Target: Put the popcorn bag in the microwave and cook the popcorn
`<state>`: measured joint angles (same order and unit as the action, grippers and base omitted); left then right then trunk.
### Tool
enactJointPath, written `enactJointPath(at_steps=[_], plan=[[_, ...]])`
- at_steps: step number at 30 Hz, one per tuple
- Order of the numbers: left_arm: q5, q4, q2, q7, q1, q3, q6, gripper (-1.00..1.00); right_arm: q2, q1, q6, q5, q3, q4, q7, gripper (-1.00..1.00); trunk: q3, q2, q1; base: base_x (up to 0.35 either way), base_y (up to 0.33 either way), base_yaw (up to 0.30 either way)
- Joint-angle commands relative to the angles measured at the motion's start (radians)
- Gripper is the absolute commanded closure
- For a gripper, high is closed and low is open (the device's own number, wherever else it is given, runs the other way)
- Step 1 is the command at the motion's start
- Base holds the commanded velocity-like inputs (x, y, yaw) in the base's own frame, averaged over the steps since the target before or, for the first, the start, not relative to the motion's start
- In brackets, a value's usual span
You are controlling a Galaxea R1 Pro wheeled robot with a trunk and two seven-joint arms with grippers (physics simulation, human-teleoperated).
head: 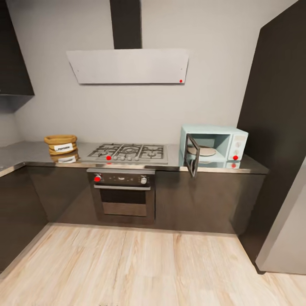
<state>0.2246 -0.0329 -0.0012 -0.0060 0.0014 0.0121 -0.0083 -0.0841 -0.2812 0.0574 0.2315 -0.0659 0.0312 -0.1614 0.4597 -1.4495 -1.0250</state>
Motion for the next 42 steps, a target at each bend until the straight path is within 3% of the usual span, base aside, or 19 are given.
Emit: enactJointPath(at_steps=[1,4,6,28,36,42], plan=[[0.006,-0.001,0.001,0.000,0.000,0.012,-0.003,-1.00,0.001,0.003,0.001,0.009,-0.007,0.001,-0.003,-1.00,0.000,0.000,0.000,0.000,0.000,0.261],[0.004,0.000,0.000,0.001,0.000,0.089,-0.036,-1.00,0.004,0.012,0.000,0.009,-0.006,0.001,-0.003,-1.00,-0.002,0.000,0.000,0.000,0.000,0.261],[0.004,0.000,0.000,0.001,0.000,0.095,-0.038,-1.00,0.004,0.014,-0.001,0.009,-0.006,0.001,-0.003,-1.00,-0.004,0.000,0.000,0.000,0.000,0.260],[0.004,0.000,0.000,0.001,0.000,0.098,-0.039,-1.00,0.006,0.014,-0.011,0.013,-0.001,0.000,-0.002,-1.00,-0.017,0.000,0.000,0.000,0.000,0.226],[0.003,-0.001,0.000,0.001,0.000,0.097,-0.039,-1.00,0.010,0.014,-0.044,0.012,-0.002,0.000,0.074,-1.00,-0.022,0.000,0.000,0.000,0.000,0.251],[0.002,0.000,0.000,0.001,0.000,0.097,-0.039,-1.00,0.010,0.014,-0.046,0.012,-0.002,0.000,0.078,-1.00,-0.026,0.000,0.000,0.000,0.000,0.252]])
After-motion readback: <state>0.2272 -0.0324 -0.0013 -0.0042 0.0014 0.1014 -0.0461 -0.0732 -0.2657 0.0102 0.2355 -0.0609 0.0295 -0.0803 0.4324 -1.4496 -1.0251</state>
